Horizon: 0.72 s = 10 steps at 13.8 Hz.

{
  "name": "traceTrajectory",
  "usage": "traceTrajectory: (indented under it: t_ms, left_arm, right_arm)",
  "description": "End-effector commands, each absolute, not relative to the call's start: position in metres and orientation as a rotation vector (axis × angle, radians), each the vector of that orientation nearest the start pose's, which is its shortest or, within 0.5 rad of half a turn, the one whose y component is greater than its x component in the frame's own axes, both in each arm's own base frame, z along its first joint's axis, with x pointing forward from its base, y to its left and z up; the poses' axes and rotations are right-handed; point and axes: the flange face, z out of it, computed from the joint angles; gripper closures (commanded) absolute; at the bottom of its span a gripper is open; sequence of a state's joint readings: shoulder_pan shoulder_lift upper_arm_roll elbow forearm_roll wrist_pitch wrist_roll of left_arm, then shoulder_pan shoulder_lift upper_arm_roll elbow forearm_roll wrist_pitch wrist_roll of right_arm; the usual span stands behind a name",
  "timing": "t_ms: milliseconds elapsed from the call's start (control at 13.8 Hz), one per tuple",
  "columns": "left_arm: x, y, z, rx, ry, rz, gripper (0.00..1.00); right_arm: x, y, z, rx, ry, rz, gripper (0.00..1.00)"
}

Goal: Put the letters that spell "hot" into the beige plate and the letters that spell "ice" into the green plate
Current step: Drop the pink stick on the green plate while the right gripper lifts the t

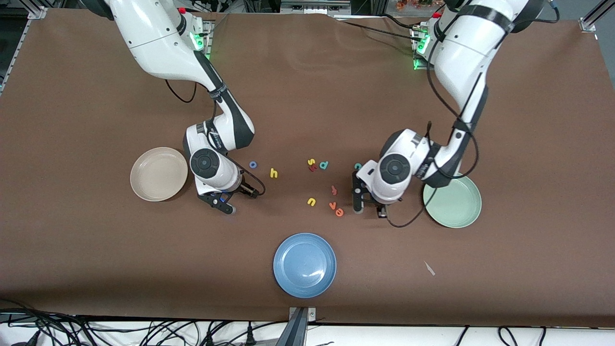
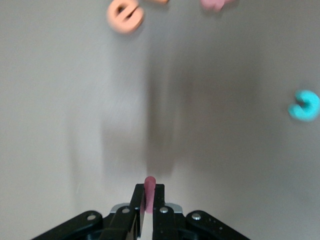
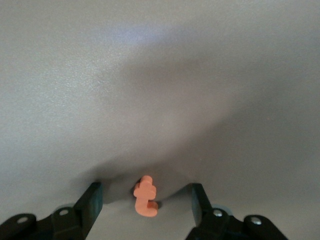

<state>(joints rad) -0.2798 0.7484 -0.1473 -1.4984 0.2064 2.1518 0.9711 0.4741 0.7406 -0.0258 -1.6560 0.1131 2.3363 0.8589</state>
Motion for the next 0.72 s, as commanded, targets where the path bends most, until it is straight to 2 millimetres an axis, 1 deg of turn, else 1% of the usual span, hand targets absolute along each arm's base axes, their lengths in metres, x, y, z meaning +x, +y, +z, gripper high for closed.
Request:
traceTrajectory:
  t_ms: [0,72,145,217,289,362,434,506,651]
  left_arm:
    - [0.658,-0.207,0.271,-2.432,2.012,0.239,1.0]
    - [0.661,-0.182,0.27,-2.498,1.973,0.276,1.0]
    - [0.663,-0.156,0.268,-2.572,1.933,0.308,1.0]
    - [0.664,-0.135,0.265,-2.616,1.909,0.34,1.0]
    - [0.664,-0.121,0.261,-2.632,1.906,0.364,1.0]
    - [0.66,-0.105,0.252,-2.653,1.899,0.394,1.0]
    - [0.656,-0.093,0.244,-2.674,1.883,0.419,1.0]
    - [0.653,-0.09,0.238,-2.679,1.88,0.43,1.0]
    - [0.651,-0.085,0.235,-2.69,1.87,0.444,0.98]
  right_arm:
    - [0.6,0.298,0.179,-3.017,0.778,0.144,0.35]
    - [0.598,0.297,0.176,-3.019,0.78,0.147,0.37]
    - [0.596,0.297,0.177,-3.017,0.776,0.145,0.42]
    - [0.592,0.3,0.176,-3.014,0.763,0.136,0.46]
    - [0.591,0.298,0.177,-3.011,0.763,0.127,0.5]
    - [0.59,0.299,0.176,-3.011,0.759,0.126,0.52]
    - [0.589,0.299,0.175,-3.01,0.757,0.122,0.54]
    - [0.586,0.298,0.173,-3.008,0.754,0.113,0.57]
    - [0.583,0.294,0.173,-3.004,0.739,0.091,0.62]
